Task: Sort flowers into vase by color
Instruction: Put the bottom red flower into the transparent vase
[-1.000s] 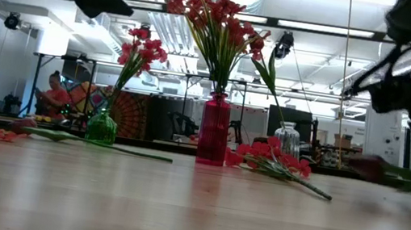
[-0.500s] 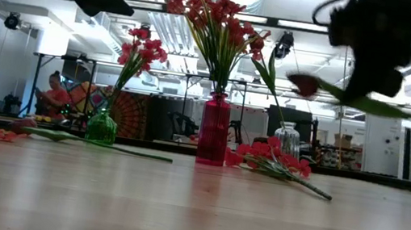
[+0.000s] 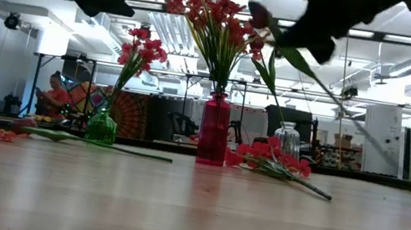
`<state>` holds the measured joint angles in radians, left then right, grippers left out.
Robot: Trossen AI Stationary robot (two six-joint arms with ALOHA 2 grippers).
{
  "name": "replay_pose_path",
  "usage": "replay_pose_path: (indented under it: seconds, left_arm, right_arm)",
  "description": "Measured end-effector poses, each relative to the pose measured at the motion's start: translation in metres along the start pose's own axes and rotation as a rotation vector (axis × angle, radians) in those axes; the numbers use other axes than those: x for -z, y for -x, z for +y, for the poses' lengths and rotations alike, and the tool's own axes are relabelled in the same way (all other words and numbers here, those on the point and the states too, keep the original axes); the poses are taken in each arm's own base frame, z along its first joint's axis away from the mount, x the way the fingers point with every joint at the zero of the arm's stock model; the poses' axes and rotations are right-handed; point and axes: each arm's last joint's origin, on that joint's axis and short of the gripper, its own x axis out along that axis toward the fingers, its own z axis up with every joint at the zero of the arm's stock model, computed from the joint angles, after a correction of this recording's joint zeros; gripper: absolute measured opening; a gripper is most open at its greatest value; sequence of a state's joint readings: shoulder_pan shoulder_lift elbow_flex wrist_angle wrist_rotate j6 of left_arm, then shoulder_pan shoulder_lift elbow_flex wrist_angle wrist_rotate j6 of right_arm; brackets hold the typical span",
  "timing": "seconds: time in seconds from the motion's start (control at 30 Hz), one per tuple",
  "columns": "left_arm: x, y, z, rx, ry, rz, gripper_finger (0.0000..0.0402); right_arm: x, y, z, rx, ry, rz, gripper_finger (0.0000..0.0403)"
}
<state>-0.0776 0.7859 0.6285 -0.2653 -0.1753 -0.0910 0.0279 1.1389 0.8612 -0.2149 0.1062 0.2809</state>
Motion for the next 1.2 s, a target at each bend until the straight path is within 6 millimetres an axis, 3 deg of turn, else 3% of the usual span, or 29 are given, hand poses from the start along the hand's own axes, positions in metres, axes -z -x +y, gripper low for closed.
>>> replay_pose_path:
  seconds: [0.4,0.6,0.83,1.2]
  left_arm:
    - [0.000,0.000,0.000,0.000,0.008,-0.002,0.0215]
    - [0.000,-0.001,0.000,-0.001,0.023,0.000,0.0215]
    - [0.001,-0.004,0.000,-0.005,0.021,0.013,0.0215]
    - [0.000,-0.007,0.001,-0.066,0.015,0.004,0.0215]
  right_arm:
    - [-0.037,0.005,-0.009,-0.031,0.296,-0.354,0.0018]
    - [-0.046,0.019,-0.015,-0.028,0.389,-0.467,0.0018]
    - [-0.033,0.049,-0.026,0.016,0.391,-0.536,0.0018]
    - [-0.008,0.086,-0.061,0.468,0.247,-0.886,0.0018]
